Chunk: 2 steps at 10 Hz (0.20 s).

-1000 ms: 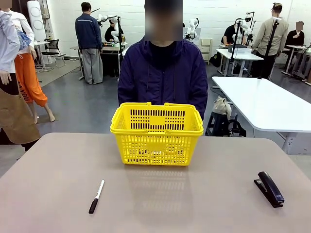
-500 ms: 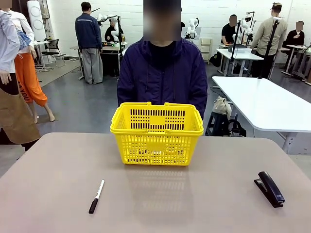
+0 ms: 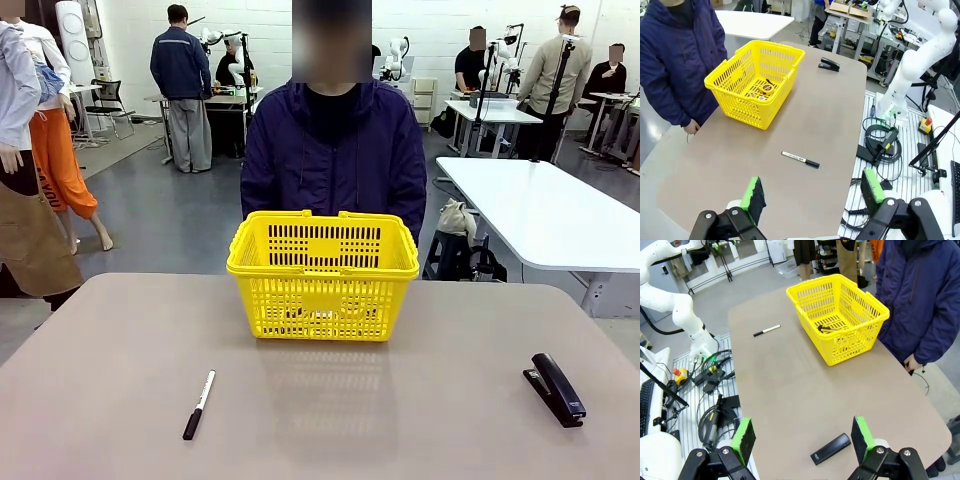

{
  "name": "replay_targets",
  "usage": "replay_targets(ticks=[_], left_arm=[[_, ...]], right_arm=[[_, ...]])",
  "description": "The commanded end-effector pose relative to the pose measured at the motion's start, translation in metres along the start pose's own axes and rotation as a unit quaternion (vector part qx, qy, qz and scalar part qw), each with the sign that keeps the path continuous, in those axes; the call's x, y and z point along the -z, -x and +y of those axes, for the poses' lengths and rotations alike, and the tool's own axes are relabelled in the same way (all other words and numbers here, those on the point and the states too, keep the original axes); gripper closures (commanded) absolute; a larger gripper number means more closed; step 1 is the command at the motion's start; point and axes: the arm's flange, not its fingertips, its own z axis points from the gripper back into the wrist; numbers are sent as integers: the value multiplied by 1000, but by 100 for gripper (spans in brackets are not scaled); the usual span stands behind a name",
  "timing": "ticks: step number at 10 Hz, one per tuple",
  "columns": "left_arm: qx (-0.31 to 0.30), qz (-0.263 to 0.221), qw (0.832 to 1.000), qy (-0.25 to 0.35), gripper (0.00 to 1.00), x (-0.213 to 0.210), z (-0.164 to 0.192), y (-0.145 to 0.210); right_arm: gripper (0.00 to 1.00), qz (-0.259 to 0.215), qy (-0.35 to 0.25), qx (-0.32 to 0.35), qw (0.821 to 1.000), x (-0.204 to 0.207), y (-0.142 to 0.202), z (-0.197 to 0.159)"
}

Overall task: Place the items the person wants into the basket.
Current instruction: Pick up the item the person points to and place it in the Market Basket.

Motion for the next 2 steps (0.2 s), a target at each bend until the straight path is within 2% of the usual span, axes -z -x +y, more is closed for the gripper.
replay_targets(ticks=[1, 2], left_arm=[[12, -9, 1000, 3, 0, -1, 1, -1], [12, -9, 1000, 3, 0, -1, 1, -1]], right_arm=[[0, -4, -5, -6, 1000, -1, 0, 0], [0, -4, -5, -6, 1000, -1, 0, 0]])
